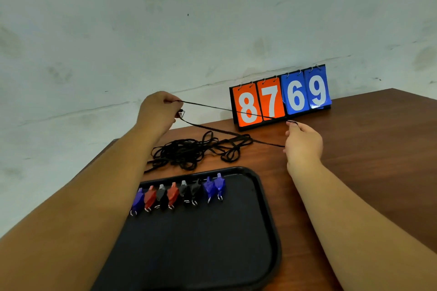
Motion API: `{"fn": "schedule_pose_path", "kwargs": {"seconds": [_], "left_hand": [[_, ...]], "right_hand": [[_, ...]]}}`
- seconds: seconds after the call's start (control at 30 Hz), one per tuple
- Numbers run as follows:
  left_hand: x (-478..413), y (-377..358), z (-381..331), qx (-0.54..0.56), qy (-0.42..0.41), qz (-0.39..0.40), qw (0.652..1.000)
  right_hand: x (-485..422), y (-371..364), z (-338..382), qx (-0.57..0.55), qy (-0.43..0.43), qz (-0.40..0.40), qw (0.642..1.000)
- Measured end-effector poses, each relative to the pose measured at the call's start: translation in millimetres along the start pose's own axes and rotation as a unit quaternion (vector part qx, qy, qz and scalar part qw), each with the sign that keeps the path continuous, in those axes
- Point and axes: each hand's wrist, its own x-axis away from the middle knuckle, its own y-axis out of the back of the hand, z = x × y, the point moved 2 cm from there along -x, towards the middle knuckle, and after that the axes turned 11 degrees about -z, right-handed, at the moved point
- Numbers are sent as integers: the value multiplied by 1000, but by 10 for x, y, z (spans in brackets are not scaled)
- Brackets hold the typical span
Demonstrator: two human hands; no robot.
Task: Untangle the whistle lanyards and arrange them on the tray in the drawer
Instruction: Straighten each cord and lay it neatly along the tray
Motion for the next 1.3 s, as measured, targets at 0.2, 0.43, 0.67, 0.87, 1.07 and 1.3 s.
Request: {"fn": "schedule_pose_path", "kwargs": {"seconds": [0.2, 0.43, 0.67, 0.87, 1.07, 1.3], "left_hand": [[59, 162, 102, 119, 111, 37, 986], [150, 488, 117, 108, 125, 121, 979], [305, 1067, 220, -52, 46, 204, 976], [489, 1562, 334, -112, -13, 179, 977], [733, 1946, 546, -68, 1, 116, 991], [1129, 2146, 910, -40, 26, 75, 996]], "right_hand": [[67, 0, -4, 22, -6, 36, 999], [149, 53, -19, 50, 26, 66, 996], [327, 125, 67, 145, 58, 112, 981], [529, 363, 174, 186, 79, 174, 964], [888, 693, 297, 126, 5, 240, 962], [1155, 883, 336, 173, 33, 282, 943]]}}
